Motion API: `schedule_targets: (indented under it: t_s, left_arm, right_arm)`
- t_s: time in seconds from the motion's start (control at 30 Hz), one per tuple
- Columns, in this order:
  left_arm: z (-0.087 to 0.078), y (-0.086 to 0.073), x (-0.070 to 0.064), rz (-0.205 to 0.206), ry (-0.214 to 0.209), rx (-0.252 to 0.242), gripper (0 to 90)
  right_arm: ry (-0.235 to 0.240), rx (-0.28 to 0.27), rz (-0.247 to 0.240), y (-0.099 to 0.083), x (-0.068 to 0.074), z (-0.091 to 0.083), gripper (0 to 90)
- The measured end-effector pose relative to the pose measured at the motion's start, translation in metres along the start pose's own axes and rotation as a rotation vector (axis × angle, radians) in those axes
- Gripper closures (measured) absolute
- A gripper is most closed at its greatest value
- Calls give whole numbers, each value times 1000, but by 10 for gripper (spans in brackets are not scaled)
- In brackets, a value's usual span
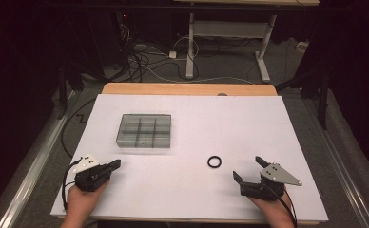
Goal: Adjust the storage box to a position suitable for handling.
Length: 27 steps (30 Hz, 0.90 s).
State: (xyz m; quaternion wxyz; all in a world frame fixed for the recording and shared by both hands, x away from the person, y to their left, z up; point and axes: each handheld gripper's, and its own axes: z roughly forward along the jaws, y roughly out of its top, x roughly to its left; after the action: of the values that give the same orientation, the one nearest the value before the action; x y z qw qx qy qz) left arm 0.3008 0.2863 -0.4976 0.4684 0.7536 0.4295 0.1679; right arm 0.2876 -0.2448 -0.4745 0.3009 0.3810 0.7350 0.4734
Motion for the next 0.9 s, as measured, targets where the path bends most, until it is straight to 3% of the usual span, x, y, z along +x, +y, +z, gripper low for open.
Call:
schedule_targets:
  t_s: [0.1, 0.3, 0.57, 0.9]
  left_arm:
    - [-4, -2, 8, -37, 1, -13, 877]
    - [-11, -3, 15, -41, 42, -27, 876]
    - [-19, -5, 27, -56, 99, -20, 877]
    - [-19, -7, 31, -69, 107, -22, 877]
  right_arm:
    - [-3, 0, -6, 0, 0, 0, 55]
    - [-16, 1, -22, -1, 0, 0, 41]
    - [-7, 11, 0, -2, -1, 2, 32]
    - [-6, 18, 19, -3, -1, 2, 32]
